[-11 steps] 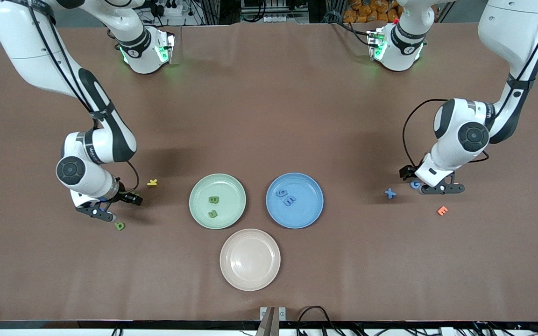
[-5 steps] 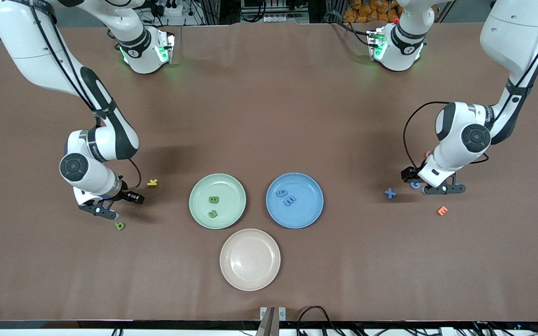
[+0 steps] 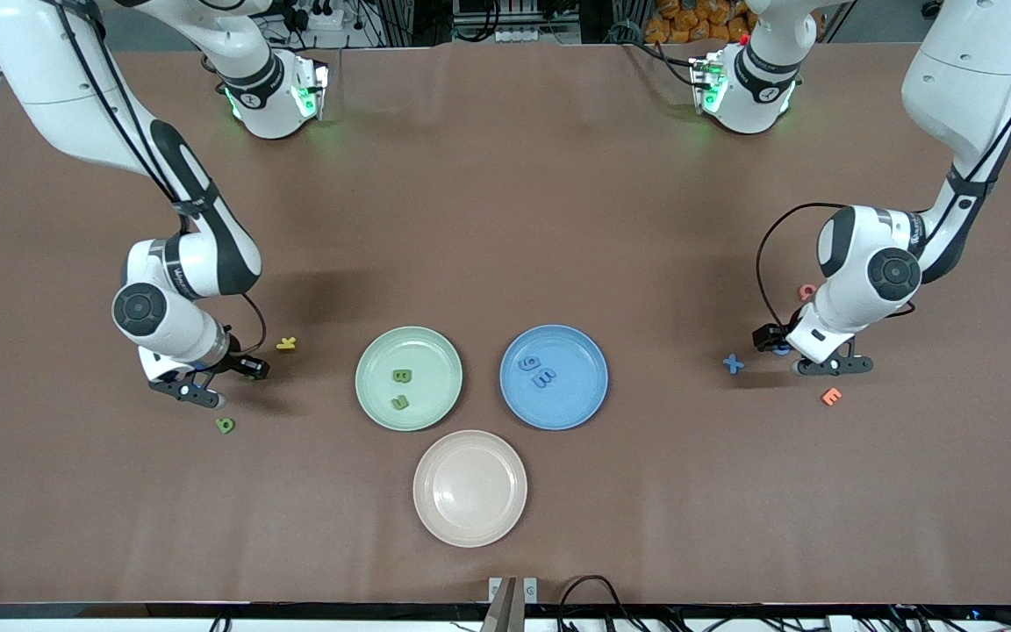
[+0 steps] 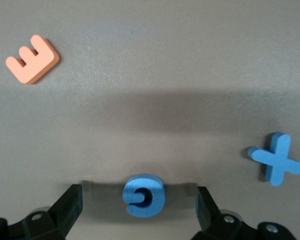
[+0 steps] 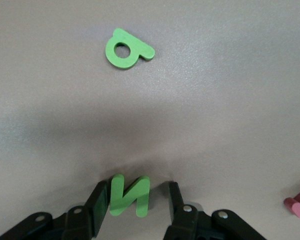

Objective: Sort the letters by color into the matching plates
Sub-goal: 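Grasp the blue c with the left gripper while the right gripper carries N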

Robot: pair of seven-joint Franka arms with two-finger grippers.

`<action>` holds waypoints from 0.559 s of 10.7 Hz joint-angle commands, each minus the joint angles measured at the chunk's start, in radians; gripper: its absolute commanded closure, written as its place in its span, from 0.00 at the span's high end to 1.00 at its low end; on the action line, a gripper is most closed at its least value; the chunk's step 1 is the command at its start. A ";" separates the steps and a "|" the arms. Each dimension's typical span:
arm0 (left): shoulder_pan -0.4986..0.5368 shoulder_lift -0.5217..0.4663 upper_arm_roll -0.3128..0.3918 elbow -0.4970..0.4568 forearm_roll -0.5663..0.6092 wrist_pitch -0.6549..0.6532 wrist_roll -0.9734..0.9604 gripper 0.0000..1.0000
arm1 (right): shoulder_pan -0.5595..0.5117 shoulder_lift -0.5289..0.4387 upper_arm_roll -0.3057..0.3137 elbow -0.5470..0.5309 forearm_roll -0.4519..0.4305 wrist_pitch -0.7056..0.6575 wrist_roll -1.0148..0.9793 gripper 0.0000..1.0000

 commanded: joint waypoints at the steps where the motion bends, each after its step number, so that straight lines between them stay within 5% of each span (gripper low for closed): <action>1: -0.001 0.013 -0.001 0.017 0.022 0.008 -0.009 1.00 | -0.023 -0.025 0.016 -0.042 -0.022 0.028 -0.002 0.43; 6: 0.002 0.009 -0.001 0.004 0.022 0.000 -0.008 1.00 | -0.029 -0.021 0.022 -0.062 -0.024 0.073 -0.003 0.15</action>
